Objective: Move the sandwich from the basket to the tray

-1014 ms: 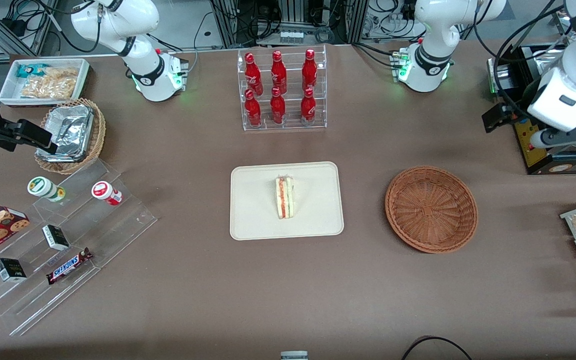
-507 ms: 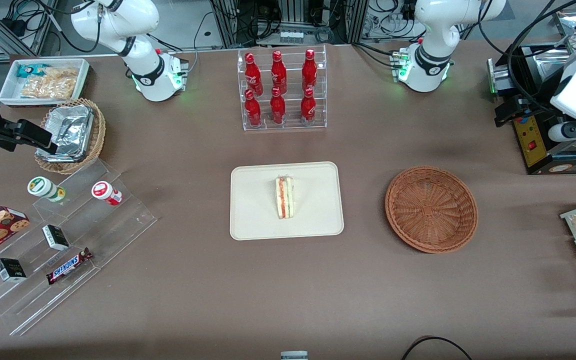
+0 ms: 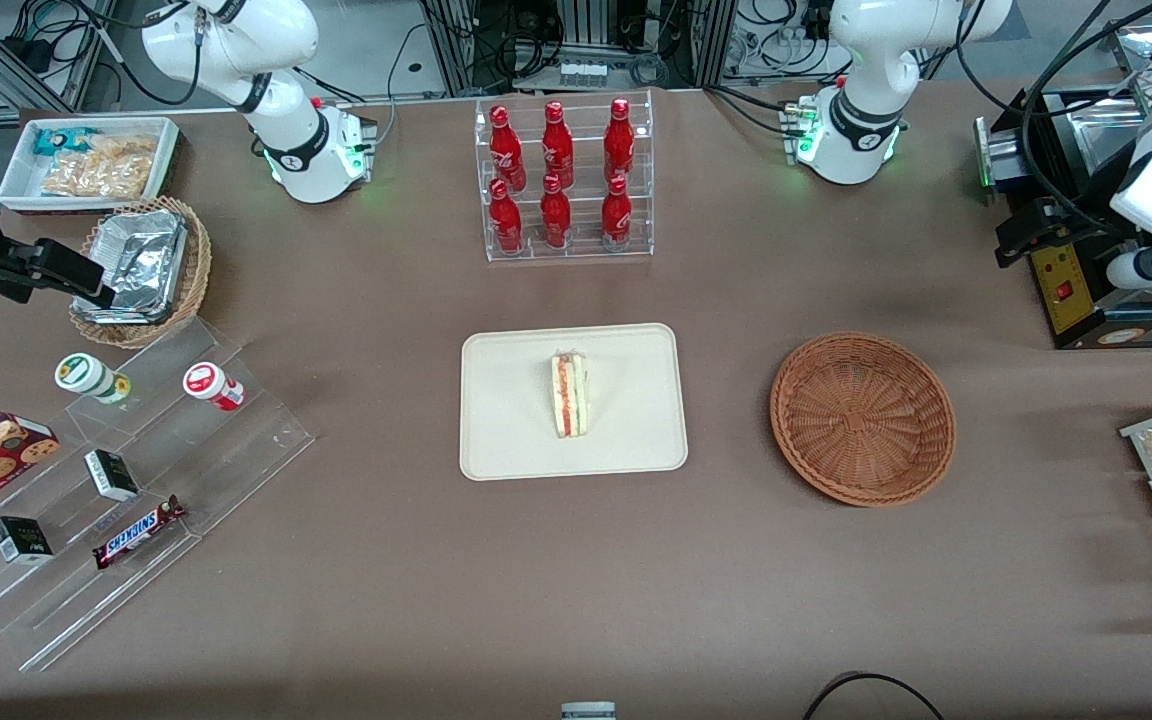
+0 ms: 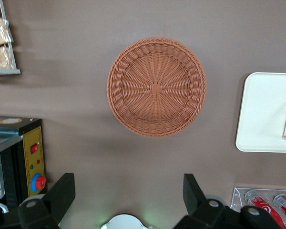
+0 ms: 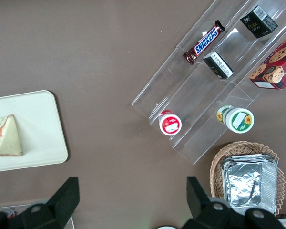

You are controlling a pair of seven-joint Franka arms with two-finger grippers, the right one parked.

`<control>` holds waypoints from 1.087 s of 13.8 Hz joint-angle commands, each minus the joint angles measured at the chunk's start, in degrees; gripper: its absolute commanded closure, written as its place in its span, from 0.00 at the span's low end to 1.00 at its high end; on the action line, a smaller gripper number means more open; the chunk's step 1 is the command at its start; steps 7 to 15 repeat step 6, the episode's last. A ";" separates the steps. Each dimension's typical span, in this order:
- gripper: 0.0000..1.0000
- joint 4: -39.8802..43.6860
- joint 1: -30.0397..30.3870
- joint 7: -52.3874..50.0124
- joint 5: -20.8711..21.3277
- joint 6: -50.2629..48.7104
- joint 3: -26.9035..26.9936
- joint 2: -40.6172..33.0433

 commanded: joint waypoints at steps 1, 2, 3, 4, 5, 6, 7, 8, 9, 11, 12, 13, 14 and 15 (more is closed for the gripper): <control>0.00 0.98 1.05 2.56 -0.40 0.73 -0.21 0.35; 0.00 0.98 1.05 4.40 -0.67 1.43 0.05 0.43; 0.00 0.89 1.05 4.33 -0.23 1.70 -0.03 0.52; 0.00 0.72 1.05 4.41 -0.05 1.70 0.05 0.61; 0.00 0.97 1.05 4.59 0.03 1.62 0.05 1.22; 0.00 0.98 1.05 4.24 -0.05 1.62 0.05 1.31; 0.00 0.98 1.05 4.24 -0.05 1.62 0.05 1.31; 0.00 0.98 1.05 4.24 -0.05 1.62 0.05 1.31; 0.00 0.98 1.05 4.24 -0.05 1.62 0.05 1.31; 0.00 0.98 1.05 4.24 -0.05 1.62 0.05 1.31; 0.00 0.98 1.05 4.24 -0.05 1.62 0.05 1.31; 0.00 0.98 1.05 4.24 -0.05 1.62 0.05 1.31; 0.00 0.98 1.05 4.24 -0.05 1.62 0.05 1.31; 0.00 0.98 1.05 4.24 -0.05 1.62 0.05 1.31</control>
